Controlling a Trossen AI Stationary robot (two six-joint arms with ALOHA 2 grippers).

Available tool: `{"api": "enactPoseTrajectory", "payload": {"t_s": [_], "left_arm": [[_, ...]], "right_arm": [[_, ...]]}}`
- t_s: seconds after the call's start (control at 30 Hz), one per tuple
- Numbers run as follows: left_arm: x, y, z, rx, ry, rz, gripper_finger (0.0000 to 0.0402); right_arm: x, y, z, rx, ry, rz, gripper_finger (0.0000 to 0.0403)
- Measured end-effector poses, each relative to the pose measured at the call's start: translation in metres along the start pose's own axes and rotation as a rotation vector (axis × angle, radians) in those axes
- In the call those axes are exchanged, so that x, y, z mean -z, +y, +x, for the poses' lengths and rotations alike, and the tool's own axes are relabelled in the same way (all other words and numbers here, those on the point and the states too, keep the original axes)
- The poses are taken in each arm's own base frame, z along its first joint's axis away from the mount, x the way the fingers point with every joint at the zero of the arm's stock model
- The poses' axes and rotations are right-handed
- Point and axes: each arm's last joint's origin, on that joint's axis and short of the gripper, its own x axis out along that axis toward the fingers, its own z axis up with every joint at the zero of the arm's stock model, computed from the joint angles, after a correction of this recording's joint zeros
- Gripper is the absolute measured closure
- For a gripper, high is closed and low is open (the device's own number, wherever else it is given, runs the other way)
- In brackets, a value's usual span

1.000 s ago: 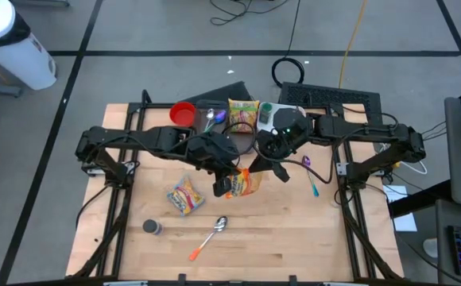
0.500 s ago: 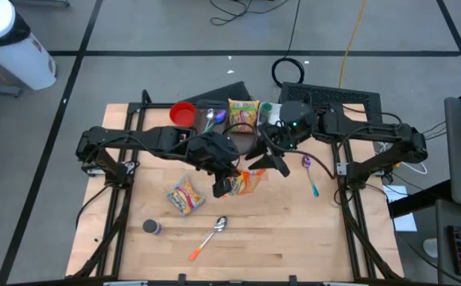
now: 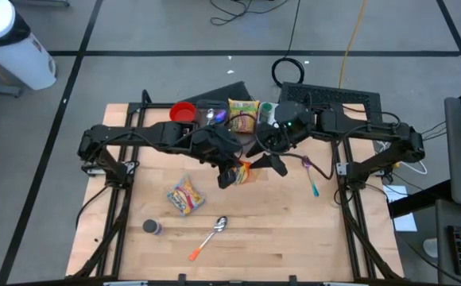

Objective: Pick & Place Food Item
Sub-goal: Put the orange noodle pack into the right black bin

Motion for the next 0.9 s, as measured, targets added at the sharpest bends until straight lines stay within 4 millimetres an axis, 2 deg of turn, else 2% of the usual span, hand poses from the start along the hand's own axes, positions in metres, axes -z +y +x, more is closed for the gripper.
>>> {"api": "enactPoseTrajectory", "payload": {"t_s": [0.1, 0.4, 0.63, 0.9], "left_arm": [[-0.003, 0.001, 0.0, 0.003, -0.028, 0.0, 0.0401], [-0.006, 0.002, 0.0, 0.007, -0.049, 0.01, 0.0401], [-0.002, 0.003, 0.0, -0.004, -0.012, 0.008, 0.0401], [-0.001, 0.003, 0.0, 0.004, 0.001, 0.009, 0.0401]], "right_arm": [[0.002, -0.001, 0.001, 0.025, 0.018, -0.008, 0.0205], [0.006, -0.017, 0.02, 0.084, 0.058, 0.0, 0.0204], [0.006, -0.023, 0.016, 0.105, 0.061, 0.003, 0.021], [0.007, -0.028, 0.009, 0.052, 0.075, 0.046, 0.0229]]}}
